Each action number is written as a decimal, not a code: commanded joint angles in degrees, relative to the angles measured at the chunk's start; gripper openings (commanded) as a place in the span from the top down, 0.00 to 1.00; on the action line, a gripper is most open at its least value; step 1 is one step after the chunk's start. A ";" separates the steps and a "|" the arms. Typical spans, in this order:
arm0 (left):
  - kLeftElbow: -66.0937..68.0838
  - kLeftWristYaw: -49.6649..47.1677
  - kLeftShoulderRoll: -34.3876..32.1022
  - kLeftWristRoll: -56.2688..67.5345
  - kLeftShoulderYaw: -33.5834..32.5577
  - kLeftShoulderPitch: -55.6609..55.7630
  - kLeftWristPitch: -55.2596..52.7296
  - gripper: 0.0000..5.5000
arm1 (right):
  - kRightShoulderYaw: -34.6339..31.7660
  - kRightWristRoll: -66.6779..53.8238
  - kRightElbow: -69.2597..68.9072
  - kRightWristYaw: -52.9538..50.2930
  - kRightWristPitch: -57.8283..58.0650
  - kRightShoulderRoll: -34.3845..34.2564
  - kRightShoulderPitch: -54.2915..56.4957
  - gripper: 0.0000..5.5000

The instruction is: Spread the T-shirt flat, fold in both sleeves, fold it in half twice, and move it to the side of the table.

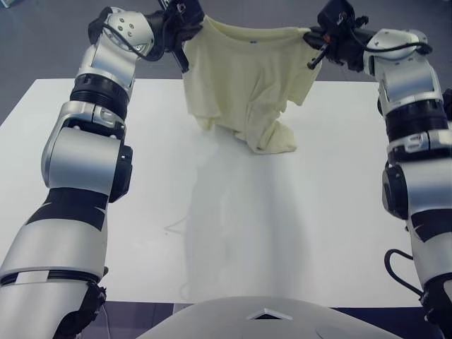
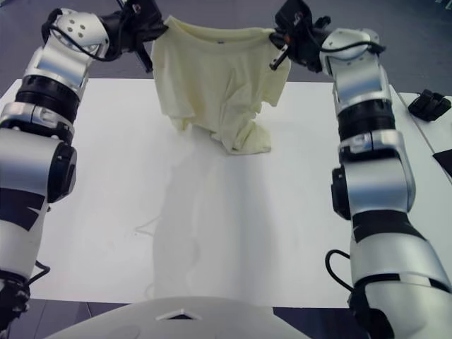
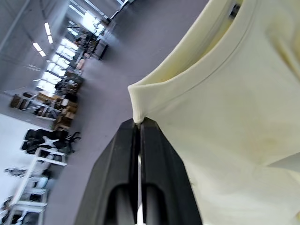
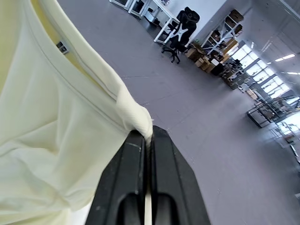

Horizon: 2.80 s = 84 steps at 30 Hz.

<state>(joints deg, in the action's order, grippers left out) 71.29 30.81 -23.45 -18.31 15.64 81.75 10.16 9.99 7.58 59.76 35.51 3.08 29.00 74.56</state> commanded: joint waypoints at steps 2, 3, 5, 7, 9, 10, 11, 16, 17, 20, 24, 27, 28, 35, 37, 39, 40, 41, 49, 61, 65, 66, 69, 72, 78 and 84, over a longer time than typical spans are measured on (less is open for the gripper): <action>4.99 -20.81 0.61 -8.17 3.46 8.83 -0.77 1.00 | 2.30 8.53 14.47 -20.27 -7.36 -1.95 14.16 1.00; 5.40 -24.45 0.61 -9.54 4.12 9.46 -0.83 1.00 | 3.09 10.37 15.40 -24.34 -8.64 -1.94 15.06 1.00; 5.97 -30.24 0.34 -12.11 5.40 10.43 -0.86 1.00 | 5.12 14.43 16.63 -31.88 -10.50 -1.76 16.39 1.00; 6.28 -34.77 -0.01 -14.50 6.73 11.08 -1.05 1.00 | 6.98 17.93 17.21 -37.95 -11.79 -1.52 17.10 1.00; 6.45 -39.00 -0.36 -17.70 9.07 11.55 -1.30 1.00 | 8.40 20.55 17.61 -41.31 -12.62 -1.34 17.33 1.00; 6.44 -41.36 -0.57 -19.89 10.83 11.71 -1.27 1.00 | 8.59 21.21 17.80 -41.81 -12.89 -1.26 17.18 1.00; 6.51 -42.56 -0.66 -21.58 12.25 11.56 -1.28 1.00 | 8.75 21.84 17.95 -42.29 -13.14 -1.15 16.93 1.00; 5.92 -38.67 -0.85 -25.44 16.25 6.63 2.92 1.00 | 6.94 20.35 17.37 -35.09 -17.91 -1.18 12.94 1.00; 5.38 -36.30 -1.23 -24.77 16.04 5.03 4.78 1.00 | 5.89 18.71 16.87 -30.78 -19.75 -1.23 11.37 1.00; -0.61 -23.44 -4.74 -17.72 12.10 -2.40 13.95 1.00 | 2.56 8.67 8.88 -2.83 -25.66 0.63 0.57 1.00; -28.17 8.47 -14.19 3.15 7.18 -18.85 16.30 1.00 | 1.41 -9.56 -26.38 26.49 -10.98 11.33 -20.71 1.00; -53.72 27.79 -25.50 18.42 8.52 -30.97 6.57 1.00 | -1.30 -21.89 -44.78 38.10 4.49 19.11 -27.95 1.00; -60.67 32.43 -29.19 22.31 9.21 -34.66 4.32 1.00 | -1.97 -25.84 -49.73 41.16 8.82 21.28 -30.24 1.00; -82.29 41.68 -40.95 27.06 11.04 -54.70 -4.71 1.00 | 1.20 -38.18 -73.28 44.28 24.45 27.14 -53.07 1.00; -86.59 42.84 -42.64 25.55 12.46 -60.69 -6.14 1.00 | 3.52 -37.78 -77.71 43.38 26.01 27.62 -59.38 1.00; -90.89 43.93 -43.81 24.60 13.01 -65.30 -7.85 1.00 | 4.59 -36.80 -80.29 43.30 26.76 28.36 -63.79 1.00; -92.60 44.25 -44.03 24.41 12.99 -66.98 -9.12 1.00 | 4.77 -36.39 -81.14 43.01 27.35 28.52 -64.91 1.00; -93.65 44.52 -44.24 23.53 13.08 -68.40 -9.86 1.00 | 4.88 -35.84 -81.59 42.61 27.77 28.53 -65.67 1.00; -93.45 45.88 -43.45 17.35 13.45 -75.68 -13.51 1.00 | 6.25 -32.83 -84.97 38.59 30.28 28.23 -72.17 1.00; -95.65 49.36 -42.50 36.87 1.06 -75.91 -21.08 0.77 | -5.38 -48.73 -86.85 39.39 38.41 27.89 -69.25 0.74; -90.58 49.14 -41.82 48.56 -10.46 -68.33 -27.26 0.65 | -11.50 -52.59 -78.62 33.65 41.64 24.30 -58.30 0.63; -87.59 46.94 -40.56 47.48 -11.42 -64.68 -27.62 0.61 | -11.94 -51.17 -74.70 29.74 42.09 22.18 -54.70 0.59; -79.61 37.82 -35.53 36.63 -8.12 -55.81 -25.93 0.53 | -7.97 -36.24 -57.07 13.34 35.79 15.38 -43.92 0.51; -78.29 25.18 -28.05 20.89 1.09 -54.66 -25.67 0.44 | -4.10 -25.42 -38.17 2.67 26.43 7.20 -36.10 0.43; -81.20 19.63 -19.56 8.57 13.91 -60.67 -25.74 0.26 | 0.76 -13.29 -3.91 -7.10 8.63 -4.61 -22.46 0.26; -75.81 19.22 -18.96 -1.11 20.10 -60.93 -21.35 0.08 | 2.20 -8.04 9.35 -10.02 2.06 -10.69 -18.05 0.08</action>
<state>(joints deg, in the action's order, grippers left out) -7.43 49.75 -42.13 -13.38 31.27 22.69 -12.45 11.61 -3.59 61.44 27.24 9.04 22.05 52.12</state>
